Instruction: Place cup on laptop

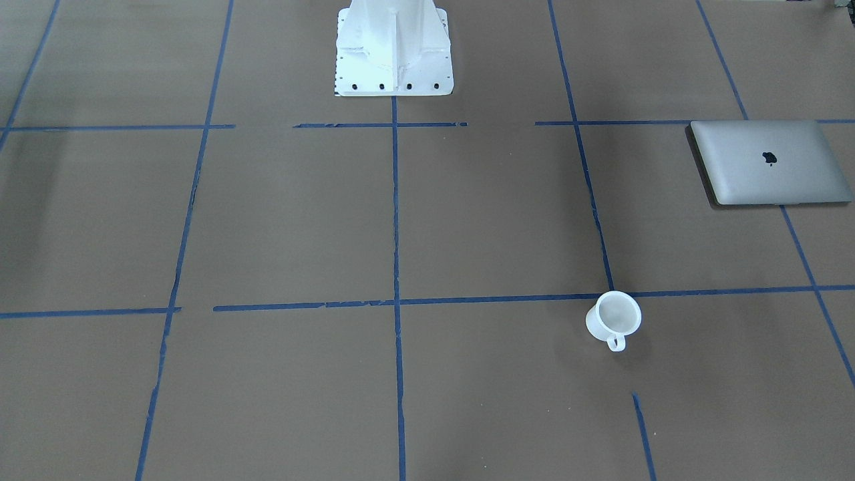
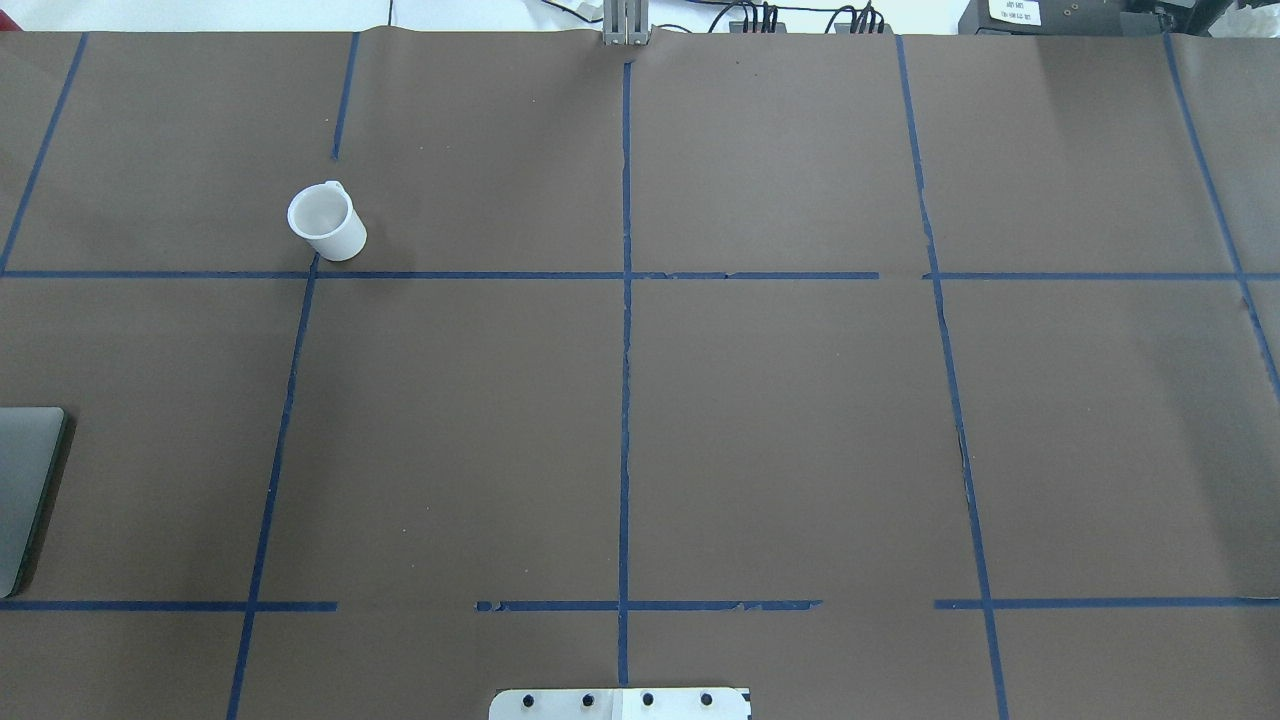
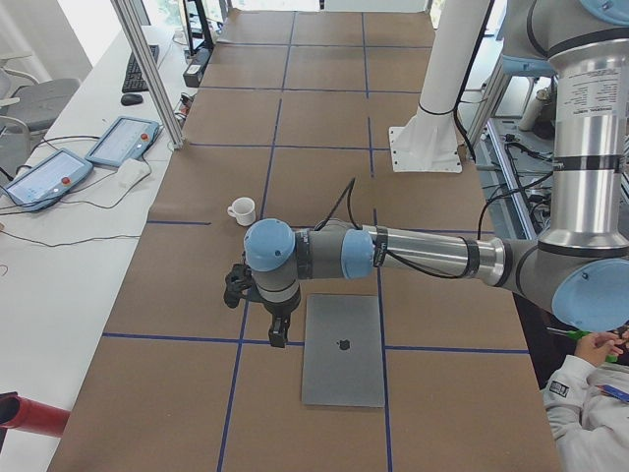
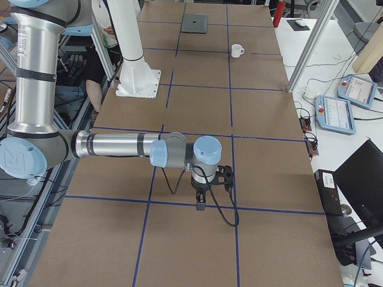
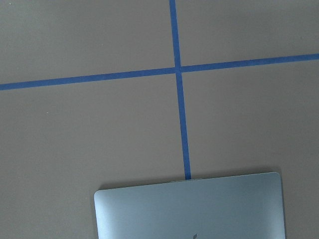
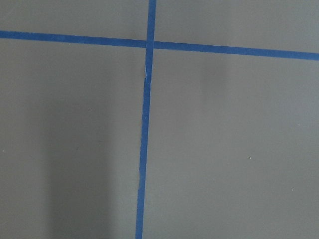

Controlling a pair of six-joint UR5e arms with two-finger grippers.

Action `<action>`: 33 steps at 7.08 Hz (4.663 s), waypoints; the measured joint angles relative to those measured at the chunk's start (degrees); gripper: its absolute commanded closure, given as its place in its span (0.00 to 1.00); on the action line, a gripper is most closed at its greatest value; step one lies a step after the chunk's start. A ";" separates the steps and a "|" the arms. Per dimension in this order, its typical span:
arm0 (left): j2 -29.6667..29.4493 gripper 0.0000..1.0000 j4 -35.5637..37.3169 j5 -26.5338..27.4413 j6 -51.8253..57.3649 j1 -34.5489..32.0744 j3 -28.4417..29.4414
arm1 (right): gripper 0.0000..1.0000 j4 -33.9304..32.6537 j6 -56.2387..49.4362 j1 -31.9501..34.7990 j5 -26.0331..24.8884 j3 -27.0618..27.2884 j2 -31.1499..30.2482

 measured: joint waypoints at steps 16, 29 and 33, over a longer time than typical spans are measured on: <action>-44.70 0.22 -32.93 4.95 -58.98 34.38 42.62 | 0.00 0.01 0.00 0.00 0.00 0.00 0.00; -21.72 1.00 -25.81 8.52 -46.31 31.43 16.17 | 0.00 0.02 0.00 0.00 -0.02 0.00 0.02; 2.96 1.00 -25.71 8.40 -32.33 28.37 4.05 | 0.00 -0.03 0.00 0.00 -0.06 0.00 0.05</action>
